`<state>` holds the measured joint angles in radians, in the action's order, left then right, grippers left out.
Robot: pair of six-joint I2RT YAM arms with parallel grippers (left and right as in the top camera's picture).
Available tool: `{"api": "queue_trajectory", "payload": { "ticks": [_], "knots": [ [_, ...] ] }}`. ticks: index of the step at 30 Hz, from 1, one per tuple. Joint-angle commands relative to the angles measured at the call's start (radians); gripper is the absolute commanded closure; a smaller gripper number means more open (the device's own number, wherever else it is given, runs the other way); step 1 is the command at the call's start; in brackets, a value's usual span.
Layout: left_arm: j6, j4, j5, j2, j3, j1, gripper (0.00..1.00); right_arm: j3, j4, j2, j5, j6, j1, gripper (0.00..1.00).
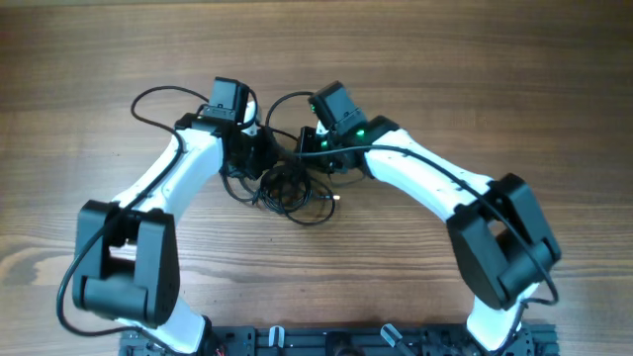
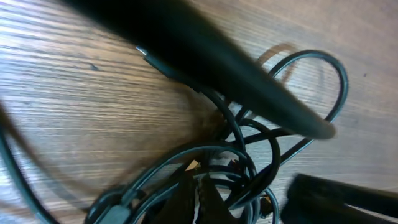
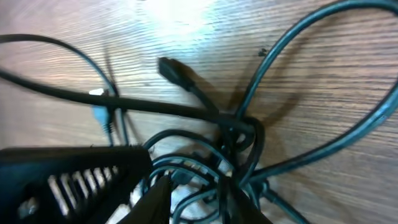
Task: Untangle cables
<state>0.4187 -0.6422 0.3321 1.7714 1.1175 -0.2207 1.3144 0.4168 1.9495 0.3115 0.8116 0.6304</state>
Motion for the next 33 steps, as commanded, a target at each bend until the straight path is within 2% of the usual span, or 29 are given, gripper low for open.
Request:
{"api": "queue_trajectory", "payload": {
  "ticks": [1,9,15,20,23,28,33],
  "knots": [
    [-0.023,0.007,0.008,0.084,-0.006,-0.021,0.93,0.006,-0.011,0.052,-0.044,0.030,0.001,0.73],
    [-0.023,0.043,-0.067,0.181,-0.006,-0.024,0.94,0.006,0.000,0.065,-0.090,0.028,-0.002,0.71],
    [-0.023,0.050,-0.071,0.187,-0.006,-0.024,0.95,0.008,0.055,-0.002,-0.042,0.026,-0.051,0.71],
    [-0.023,0.051,-0.071,0.187,-0.006,-0.024,0.95,0.005,0.112,0.026,-0.042,0.031,-0.045,0.68],
    [-0.023,0.051,-0.071,0.187,-0.006,-0.024,0.95,0.005,0.111,0.056,-0.039,0.087,-0.035,0.67],
    [-0.023,0.051,-0.071,0.187,-0.006,-0.024,0.94,0.002,0.109,0.072,0.096,0.107,-0.024,0.67],
    [-0.023,0.051,-0.071,0.187,-0.006,-0.024,0.94,-0.020,0.111,0.074,0.094,0.116,-0.021,0.66]
  ]
}}
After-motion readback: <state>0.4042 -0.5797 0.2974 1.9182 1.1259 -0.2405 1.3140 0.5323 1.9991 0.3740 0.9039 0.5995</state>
